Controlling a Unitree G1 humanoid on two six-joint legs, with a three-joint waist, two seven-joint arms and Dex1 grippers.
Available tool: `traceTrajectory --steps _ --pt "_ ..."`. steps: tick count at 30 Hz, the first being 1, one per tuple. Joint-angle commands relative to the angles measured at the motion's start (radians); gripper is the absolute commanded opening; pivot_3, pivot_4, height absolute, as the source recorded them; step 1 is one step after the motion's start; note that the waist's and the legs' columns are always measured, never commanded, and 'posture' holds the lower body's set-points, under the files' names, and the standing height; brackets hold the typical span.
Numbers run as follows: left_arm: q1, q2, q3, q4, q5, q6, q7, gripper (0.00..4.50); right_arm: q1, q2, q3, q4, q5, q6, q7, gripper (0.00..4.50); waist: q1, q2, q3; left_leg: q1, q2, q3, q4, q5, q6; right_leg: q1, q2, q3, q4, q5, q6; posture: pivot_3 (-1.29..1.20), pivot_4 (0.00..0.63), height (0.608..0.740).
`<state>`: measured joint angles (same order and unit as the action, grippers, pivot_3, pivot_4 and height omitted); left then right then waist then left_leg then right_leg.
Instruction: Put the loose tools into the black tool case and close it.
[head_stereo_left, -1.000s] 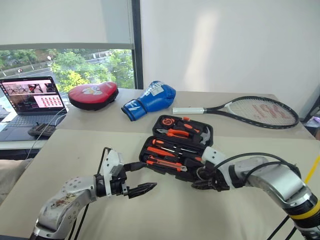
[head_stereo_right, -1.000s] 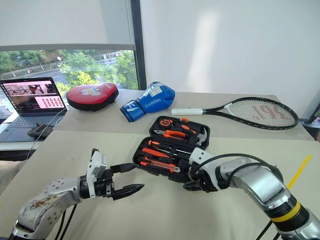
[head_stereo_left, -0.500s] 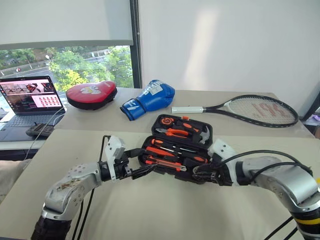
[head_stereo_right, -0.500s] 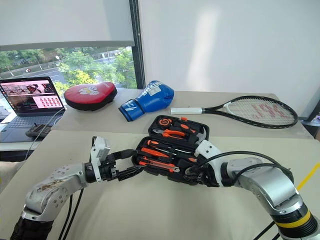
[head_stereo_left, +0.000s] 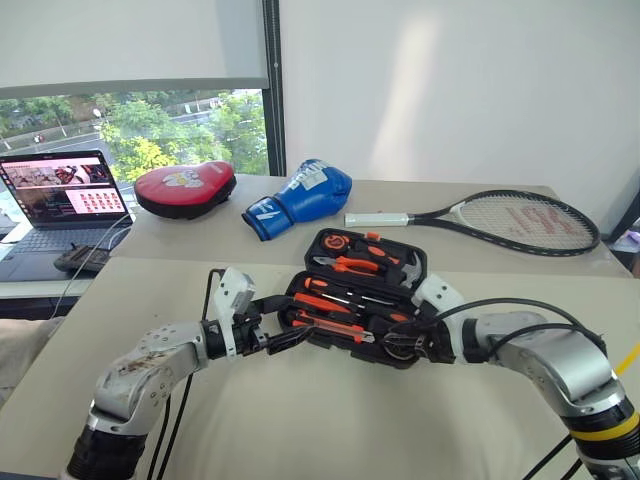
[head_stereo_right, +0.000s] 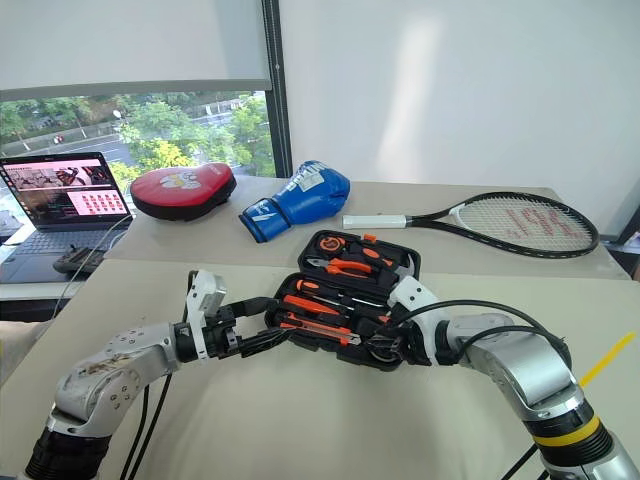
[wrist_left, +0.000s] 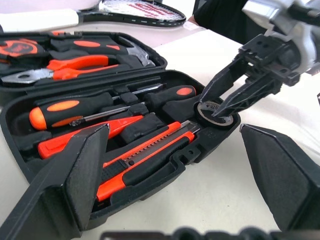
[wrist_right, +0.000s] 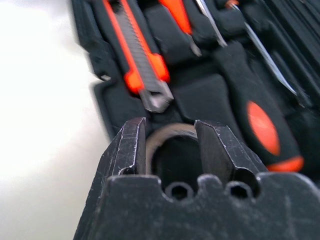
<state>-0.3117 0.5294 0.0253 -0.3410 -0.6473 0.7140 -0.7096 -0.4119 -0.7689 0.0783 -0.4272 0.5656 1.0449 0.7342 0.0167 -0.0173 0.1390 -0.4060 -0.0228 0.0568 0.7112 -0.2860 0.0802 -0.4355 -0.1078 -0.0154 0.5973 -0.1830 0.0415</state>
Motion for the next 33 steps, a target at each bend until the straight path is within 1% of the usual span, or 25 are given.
traceTrajectory --steps 1,2,3,6,7,8,9,12,13,16,20,23,26,27,29,30,32,33 --pt "-0.124 -0.060 0.041 0.026 0.019 0.070 0.172 4.50 -0.054 0.034 -0.168 -0.006 0.072 0.005 -0.034 2.15 0.003 -0.001 0.000 0.000 0.000 0.000 0.000 0.000 0.000 0.001 0.000 0.000 0.000 0.000 0.001 0.00 0.150 0.740" --pt "-0.179 -0.076 0.035 0.056 0.043 0.127 0.244 4.50 -0.070 0.040 -0.195 0.007 0.083 0.009 -0.043 2.38 0.003 -0.001 0.001 0.000 0.000 0.000 0.001 0.000 0.002 0.001 0.000 0.000 0.000 0.002 0.002 0.00 0.150 0.740" --pt "-0.230 -0.089 0.027 0.086 0.065 0.184 0.302 4.50 -0.085 0.043 -0.211 0.020 0.085 0.012 -0.054 2.49 0.005 -0.001 0.001 0.000 -0.001 0.000 0.001 0.000 0.004 0.001 0.000 0.000 0.000 0.002 0.002 0.00 0.150 0.740" --pt "-0.380 -0.141 0.028 0.222 0.098 0.304 0.407 4.50 -0.138 0.052 -0.217 0.103 0.029 0.003 -0.124 3.64 0.005 -0.001 0.001 0.001 -0.004 0.000 0.001 0.000 0.006 0.002 0.001 0.000 0.000 0.004 0.003 0.00 0.150 0.740" --pt "-0.446 -0.162 0.016 0.314 0.132 0.322 0.441 4.50 -0.171 0.058 -0.210 0.172 -0.021 -0.012 -0.177 3.98 0.003 -0.001 0.001 0.002 -0.004 0.000 0.001 0.001 0.004 0.002 0.002 0.000 0.000 0.004 0.003 0.00 0.150 0.740" --pt "-0.501 -0.174 -0.003 0.403 0.169 0.330 0.459 4.50 -0.201 0.062 -0.201 0.236 -0.064 -0.028 -0.218 4.27 0.003 -0.002 0.001 0.002 -0.005 0.000 0.001 0.003 0.001 0.003 0.002 -0.001 0.000 0.004 0.003 0.00 0.150 0.740" --pt "-0.547 -0.187 -0.010 0.490 0.193 0.329 0.469 4.50 -0.227 0.066 -0.192 0.290 -0.093 -0.037 -0.243 4.46 0.003 -0.002 0.001 0.002 -0.006 0.000 0.001 0.004 0.001 0.003 0.002 -0.001 0.000 0.004 0.003 0.00 0.150 0.740" --pt "-0.673 -0.222 -0.017 0.752 0.250 0.240 0.443 4.50 -0.300 0.087 -0.172 0.429 -0.113 -0.025 -0.239 4.46 -0.004 -0.002 0.001 0.001 -0.009 0.000 -0.001 0.006 0.000 0.002 0.001 0.000 0.000 0.004 0.003 0.00 0.150 0.740" --pt "-0.746 -0.239 -0.021 0.908 0.281 0.174 0.426 4.50 -0.349 0.108 -0.164 0.531 -0.128 -0.031 -0.240 4.46 -0.005 -0.002 0.001 0.000 -0.009 0.001 -0.001 0.006 0.000 0.001 0.002 0.000 0.000 0.004 0.004 0.00 0.150 0.740" --pt "-0.890 -0.276 -0.022 1.223 0.347 0.025 0.373 4.50 -0.448 0.141 -0.133 0.758 -0.195 -0.077 -0.244 4.46 -0.012 -0.002 0.001 -0.002 -0.011 0.002 -0.002 0.007 -0.001 -0.001 0.002 -0.001 0.000 0.004 0.004 0.00 0.150 0.740" --pt "-0.983 -0.319 -0.003 1.461 0.387 -0.081 0.312 4.50 -0.517 0.156 -0.098 0.978 -0.265 -0.160 -0.215 4.46 -0.018 -0.002 0.001 -0.002 -0.012 0.003 -0.009 0.008 0.000 -0.001 0.000 -0.001 -0.002 0.004 0.006 0.00 0.150 0.740" --pt "-1.011 -0.331 0.007 1.553 0.420 -0.129 0.317 4.50 -0.535 0.166 -0.076 1.042 -0.283 -0.173 -0.168 4.46 -0.023 -0.002 0.001 -0.002 -0.013 0.003 -0.012 0.008 0.000 -0.003 -0.002 -0.002 -0.002 0.003 0.010 0.00 0.150 0.740" --pt "-1.019 -0.336 0.031 1.600 0.433 -0.144 0.321 3.73 -0.525 0.175 -0.046 1.080 -0.320 -0.192 -0.138 3.73 -0.031 -0.002 0.001 -0.002 -0.015 0.003 -0.015 0.008 0.000 -0.004 -0.004 -0.004 -0.002 0.002 0.011 0.00 0.150 0.740" --pt "-1.020 -0.337 0.041 1.609 0.434 -0.144 0.319 3.28 -0.521 0.177 -0.041 1.089 -0.327 -0.196 -0.130 3.33 -0.032 -0.002 0.001 -0.001 -0.015 0.003 -0.015 0.008 0.000 -0.004 -0.005 -0.005 -0.002 0.002 0.011 0.00 0.150 0.740" --pt "-1.018 -0.337 0.061 1.622 0.433 -0.146 0.317 2.65 -0.514 0.182 -0.034 1.105 -0.340 -0.213 -0.118 2.75 -0.032 -0.002 0.001 -0.001 -0.015 0.003 -0.015 0.008 0.000 -0.003 -0.005 -0.006 -0.002 0.002 0.011 0.00 0.150 0.740" --pt "-1.017 -0.339 0.071 1.625 0.430 -0.152 0.301 2.26 -0.511 0.186 -0.033 1.111 -0.345 -0.225 -0.113 2.39 -0.032 -0.002 0.001 0.000 -0.014 0.003 -0.014 0.008 0.000 -0.002 -0.005 -0.006 -0.001 0.002 0.012 0.00 0.150 0.740" --pt "-1.013 -0.340 0.087 1.622 0.427 -0.173 0.257 1.53 -0.504 0.193 -0.032 1.111 -0.353 -0.252 -0.097 1.68 -0.032 -0.002 0.001 0.001 -0.014 0.003 -0.013 0.009 -0.001 -0.001 -0.005 -0.005 0.000 0.002 0.011 0.00 0.150 0.740" --pt "-1.013 -0.339 0.099 1.613 0.415 -0.173 0.203 1.18 -0.494 0.200 -0.041 1.089 -0.345 -0.277 -0.080 1.34 -0.030 -0.002 0.001 0.002 -0.014 0.003 -0.013 0.009 -0.001 -0.001 -0.005 -0.005 0.001 0.002 0.011 0.00 0.150 0.740"
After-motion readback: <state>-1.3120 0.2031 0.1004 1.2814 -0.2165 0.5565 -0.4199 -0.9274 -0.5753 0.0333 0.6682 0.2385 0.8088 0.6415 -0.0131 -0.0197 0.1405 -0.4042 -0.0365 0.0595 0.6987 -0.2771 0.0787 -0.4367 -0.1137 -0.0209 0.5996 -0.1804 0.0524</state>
